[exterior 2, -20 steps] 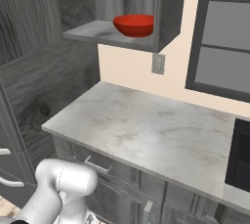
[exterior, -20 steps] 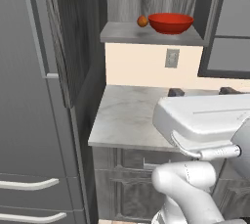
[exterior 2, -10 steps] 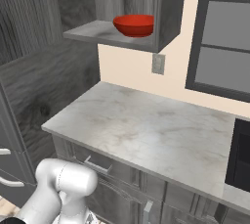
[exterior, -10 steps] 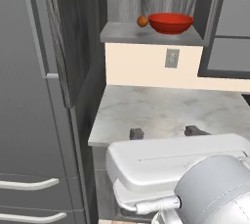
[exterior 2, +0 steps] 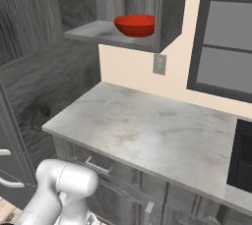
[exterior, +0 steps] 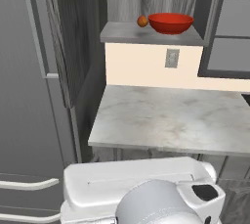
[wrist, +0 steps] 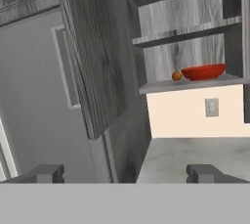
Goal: Pick the mug and place it in the sink. Pick the bowl and place it in the open cabinet and then close the cabinet.
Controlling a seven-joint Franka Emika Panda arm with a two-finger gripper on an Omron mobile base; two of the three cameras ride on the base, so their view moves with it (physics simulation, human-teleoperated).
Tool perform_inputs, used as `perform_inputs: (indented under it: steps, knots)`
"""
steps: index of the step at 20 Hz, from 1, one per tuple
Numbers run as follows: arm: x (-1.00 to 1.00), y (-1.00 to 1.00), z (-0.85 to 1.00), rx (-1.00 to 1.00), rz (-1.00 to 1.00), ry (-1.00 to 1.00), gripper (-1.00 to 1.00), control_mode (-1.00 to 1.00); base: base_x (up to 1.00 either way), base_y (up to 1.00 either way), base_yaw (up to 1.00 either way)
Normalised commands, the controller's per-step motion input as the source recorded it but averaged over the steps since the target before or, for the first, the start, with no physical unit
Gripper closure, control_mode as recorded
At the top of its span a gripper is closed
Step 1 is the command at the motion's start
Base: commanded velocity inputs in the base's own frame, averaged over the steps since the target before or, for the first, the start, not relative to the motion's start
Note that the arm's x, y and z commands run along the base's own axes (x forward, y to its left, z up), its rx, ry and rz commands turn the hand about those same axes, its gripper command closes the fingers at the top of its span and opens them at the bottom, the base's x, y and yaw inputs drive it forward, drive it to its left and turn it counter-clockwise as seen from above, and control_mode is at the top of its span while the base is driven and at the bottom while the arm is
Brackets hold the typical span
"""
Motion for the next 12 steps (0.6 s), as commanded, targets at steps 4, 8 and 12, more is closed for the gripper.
perform_inputs:
  steps: [4,8,12]
  knots:
    - [0.49,0.32,-0.42,0.04,0.02,0.0,-1.0,-1.0,0.0,0.0,0.0]
    - [0.65,0.45,-0.28,0.01,0.03,0.0,-1.0,-1.0,0.0,0.0,0.0]
    - [0.61,0.61,-0.2,0.0,0.02,-0.01,-1.0,-1.0,0.0,0.0,0.0]
